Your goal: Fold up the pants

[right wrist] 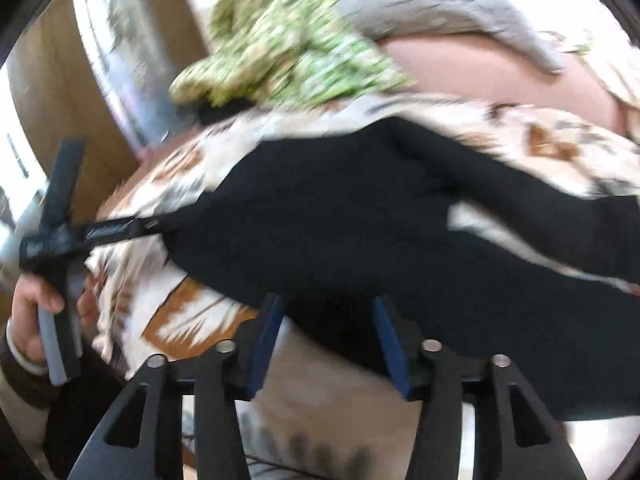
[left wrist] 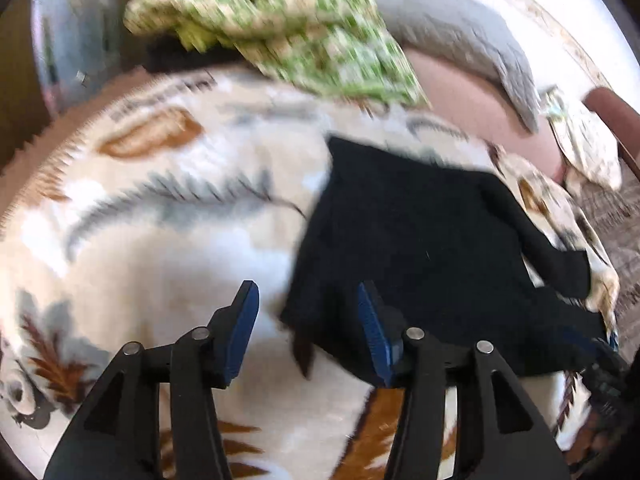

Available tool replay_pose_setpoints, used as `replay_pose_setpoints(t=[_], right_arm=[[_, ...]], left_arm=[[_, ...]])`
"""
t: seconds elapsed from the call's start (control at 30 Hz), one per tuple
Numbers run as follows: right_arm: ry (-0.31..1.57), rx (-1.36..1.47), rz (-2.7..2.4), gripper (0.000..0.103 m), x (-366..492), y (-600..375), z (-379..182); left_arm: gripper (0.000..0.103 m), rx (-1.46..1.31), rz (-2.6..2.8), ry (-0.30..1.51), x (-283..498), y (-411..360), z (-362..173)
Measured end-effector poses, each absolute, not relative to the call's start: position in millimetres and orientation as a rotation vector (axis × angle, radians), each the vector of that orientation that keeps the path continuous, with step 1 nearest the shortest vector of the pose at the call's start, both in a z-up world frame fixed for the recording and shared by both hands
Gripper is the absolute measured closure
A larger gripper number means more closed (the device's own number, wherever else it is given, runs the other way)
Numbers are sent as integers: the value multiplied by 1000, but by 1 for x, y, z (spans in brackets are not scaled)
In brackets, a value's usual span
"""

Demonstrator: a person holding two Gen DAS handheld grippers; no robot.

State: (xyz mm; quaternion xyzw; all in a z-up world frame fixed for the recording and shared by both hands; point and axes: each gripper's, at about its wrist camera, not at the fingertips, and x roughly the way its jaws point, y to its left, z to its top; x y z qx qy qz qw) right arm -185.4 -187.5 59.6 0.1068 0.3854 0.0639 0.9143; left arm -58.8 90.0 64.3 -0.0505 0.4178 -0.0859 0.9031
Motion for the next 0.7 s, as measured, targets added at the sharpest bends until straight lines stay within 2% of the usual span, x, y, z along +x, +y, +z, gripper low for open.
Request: replay_pose_setpoints(t=[0.17, 0.27, 0.37, 0.43, 0.47, 0.5, 0.6, 0.67, 0.7], right_arm=[[837, 230, 35, 52, -175, -213, 50], [944, 228, 37, 52, -155, -215, 24], [944, 165, 57, 52, -149, -214, 28], [935, 181, 89, 51, -145, -219, 38], [899, 187, 96, 49, -139, -224, 48], [879, 183, 90, 41, -137, -227, 54], [801, 149, 65, 28, -110, -240, 77], [783, 120, 58, 27, -86, -244, 86], [782, 110, 71, 21, -70, -244, 89]], left_arm=[[49, -151, -242, 836, -55, 86, 72], [44, -78, -273, 909, -46, 63, 54], [43, -26, -268, 1016, -36, 45, 27], [36, 1, -250, 977, -39, 40, 28], [33, 4, -256, 977, -37, 36, 30], [33, -11, -266, 979, -35, 36, 32], [31, -103, -251, 977, -17, 45, 44], [17, -155, -245, 964, 0, 50, 54], [17, -169, -245, 960, 6, 50, 58]])
